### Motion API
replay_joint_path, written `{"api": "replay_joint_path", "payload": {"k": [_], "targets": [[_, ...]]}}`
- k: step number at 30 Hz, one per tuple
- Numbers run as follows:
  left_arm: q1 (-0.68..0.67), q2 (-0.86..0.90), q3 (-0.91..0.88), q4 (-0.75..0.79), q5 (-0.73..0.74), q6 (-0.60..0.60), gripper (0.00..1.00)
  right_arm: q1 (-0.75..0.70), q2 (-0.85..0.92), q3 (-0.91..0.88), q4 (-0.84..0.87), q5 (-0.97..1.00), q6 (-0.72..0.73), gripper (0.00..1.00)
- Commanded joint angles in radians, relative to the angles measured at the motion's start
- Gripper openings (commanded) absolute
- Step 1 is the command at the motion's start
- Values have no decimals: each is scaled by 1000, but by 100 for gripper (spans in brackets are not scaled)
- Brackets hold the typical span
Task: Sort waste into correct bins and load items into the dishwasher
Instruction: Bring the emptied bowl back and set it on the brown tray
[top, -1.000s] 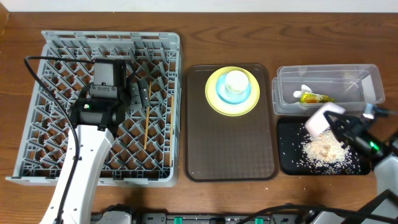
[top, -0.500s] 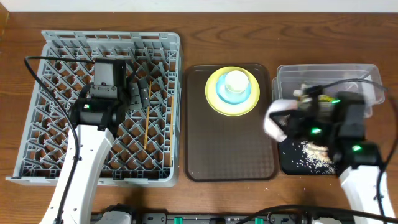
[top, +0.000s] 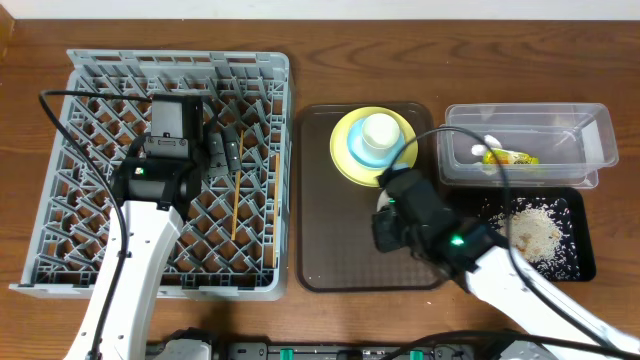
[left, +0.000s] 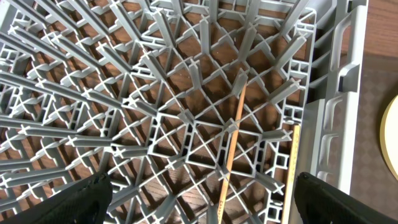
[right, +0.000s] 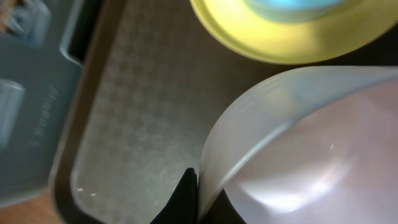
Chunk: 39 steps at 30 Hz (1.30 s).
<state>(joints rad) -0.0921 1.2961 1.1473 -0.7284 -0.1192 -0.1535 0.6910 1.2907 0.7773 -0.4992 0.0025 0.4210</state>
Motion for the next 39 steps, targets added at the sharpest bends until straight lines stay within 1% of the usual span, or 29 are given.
{"api": "replay_joint_path", "payload": {"k": [1, 3, 6, 9, 20, 22, 23, 24, 25, 26, 28, 30, 35, 39], "targets": [[4, -2, 4, 0, -13, -1, 94, 37, 74, 16, 24, 56, -10, 1], [4, -2, 4, 0, -13, -1, 94, 43, 119, 16, 41, 42, -10, 1], [4, -2, 4, 0, -13, -1, 94, 43, 156, 16, 51, 6, -11, 4], [4, -2, 4, 0, -13, -1, 94, 43, 177, 16, 56, -15, -11, 4], [4, -2, 4, 0, -13, -1, 94, 57, 180, 15, 56, -37, -11, 5], [4, -2, 4, 0, -13, -1, 94, 70, 180, 15, 59, -37, -16, 6], [4, -2, 4, 0, -13, -1, 94, 77, 180, 15, 59, -37, -19, 9], [4, -2, 4, 0, -13, -1, 94, 85, 180, 15, 60, -38, -24, 17], [4, -2, 4, 0, -13, -1, 94, 92, 180, 15, 59, -37, -43, 33], [4, -2, 4, 0, -13, -1, 95, 96, 180, 15, 59, -37, -59, 41], [4, -2, 4, 0, -13, -1, 94, 101, 180, 15, 63, -37, -84, 54], [4, -2, 4, 0, -13, -1, 94, 101, 179, 16, 75, -37, -107, 57], [4, -2, 4, 0, -13, -1, 95, 95, 155, 55, 74, -37, -114, 59], [4, -2, 4, 0, -13, -1, 94, 40, 91, 116, 26, -29, -123, 59]]}}
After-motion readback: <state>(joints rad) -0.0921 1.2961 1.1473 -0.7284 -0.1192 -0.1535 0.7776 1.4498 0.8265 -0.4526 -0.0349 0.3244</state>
